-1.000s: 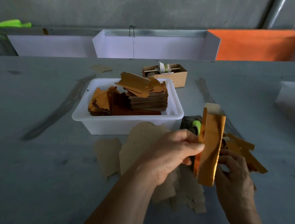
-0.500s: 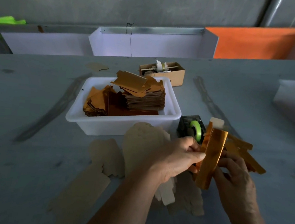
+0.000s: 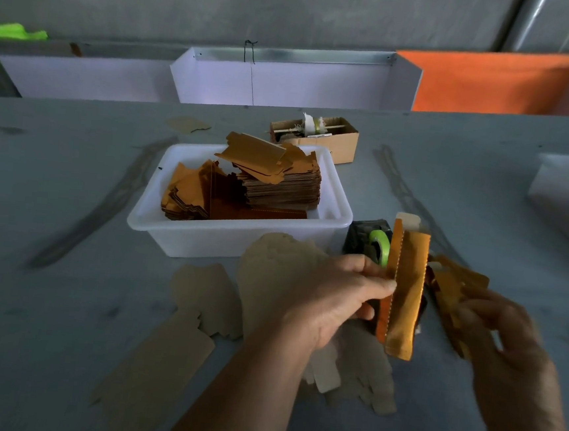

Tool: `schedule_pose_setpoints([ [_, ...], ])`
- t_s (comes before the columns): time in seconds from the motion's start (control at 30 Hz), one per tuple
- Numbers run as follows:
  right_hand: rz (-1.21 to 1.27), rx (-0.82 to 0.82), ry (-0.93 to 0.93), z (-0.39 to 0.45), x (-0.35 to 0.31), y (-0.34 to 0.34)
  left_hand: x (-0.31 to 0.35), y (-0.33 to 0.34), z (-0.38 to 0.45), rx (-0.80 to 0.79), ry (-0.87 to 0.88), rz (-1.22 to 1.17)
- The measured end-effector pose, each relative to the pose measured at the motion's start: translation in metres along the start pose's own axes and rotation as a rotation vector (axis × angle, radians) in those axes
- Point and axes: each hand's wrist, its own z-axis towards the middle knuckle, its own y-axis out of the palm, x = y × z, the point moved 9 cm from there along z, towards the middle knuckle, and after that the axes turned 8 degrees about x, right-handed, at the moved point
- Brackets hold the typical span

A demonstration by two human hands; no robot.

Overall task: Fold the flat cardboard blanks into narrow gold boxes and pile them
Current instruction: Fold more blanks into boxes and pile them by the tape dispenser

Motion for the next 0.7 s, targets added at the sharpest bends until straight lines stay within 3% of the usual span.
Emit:
schedule_pose_setpoints([
  [0.13,0.107,-0.242,-0.113,0.003,-0.037,0.014,0.001,-0.001,-0.002,0.019,0.013,-0.031],
  [0.23,-0.079,-0.373,-0.186,0.004,-0.054,0.034,0.001,0.001,-0.003,0.008,0.008,-0.073],
  [0.7,-0.206,-0.385,-0.114,0.006,-0.039,0.046,-0.001,0.008,-0.001,-0.016,0.039,-0.129],
])
